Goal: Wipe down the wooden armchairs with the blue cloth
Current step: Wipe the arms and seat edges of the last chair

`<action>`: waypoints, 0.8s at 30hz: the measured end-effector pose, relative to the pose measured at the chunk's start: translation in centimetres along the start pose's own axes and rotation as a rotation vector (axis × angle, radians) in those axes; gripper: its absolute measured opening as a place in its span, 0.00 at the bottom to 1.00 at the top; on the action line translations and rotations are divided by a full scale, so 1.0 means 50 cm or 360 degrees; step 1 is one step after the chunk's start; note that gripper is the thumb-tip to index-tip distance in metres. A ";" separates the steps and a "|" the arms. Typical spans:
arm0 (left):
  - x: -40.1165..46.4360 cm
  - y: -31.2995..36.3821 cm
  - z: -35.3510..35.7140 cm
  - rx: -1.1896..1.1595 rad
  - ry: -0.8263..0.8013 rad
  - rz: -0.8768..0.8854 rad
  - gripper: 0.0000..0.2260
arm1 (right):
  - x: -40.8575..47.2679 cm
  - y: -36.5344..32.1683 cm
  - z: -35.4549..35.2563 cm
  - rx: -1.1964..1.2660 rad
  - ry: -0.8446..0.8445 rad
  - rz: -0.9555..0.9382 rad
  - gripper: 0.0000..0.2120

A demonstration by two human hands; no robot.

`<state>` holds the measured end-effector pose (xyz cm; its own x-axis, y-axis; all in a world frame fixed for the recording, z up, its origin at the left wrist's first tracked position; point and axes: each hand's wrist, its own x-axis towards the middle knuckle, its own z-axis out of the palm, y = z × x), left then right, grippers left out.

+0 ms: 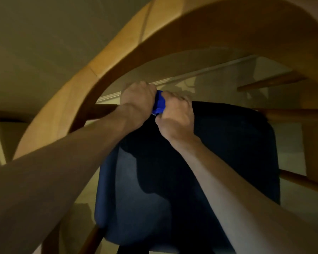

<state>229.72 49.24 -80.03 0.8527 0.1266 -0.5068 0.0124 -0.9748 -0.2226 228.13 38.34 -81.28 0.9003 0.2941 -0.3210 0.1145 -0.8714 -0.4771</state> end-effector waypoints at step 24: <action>-0.389 -0.077 -0.094 -0.1407 0.0184 0.0012 0.22 | -0.137 -0.008 -0.263 0.0438 -0.0716 -0.0699 0.34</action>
<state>215.55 49.66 -65.40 0.9011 0.1466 -0.4080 0.3641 -0.7668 0.5287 227.45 31.49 -68.12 0.5259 0.7836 -0.3306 0.2644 -0.5201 -0.8121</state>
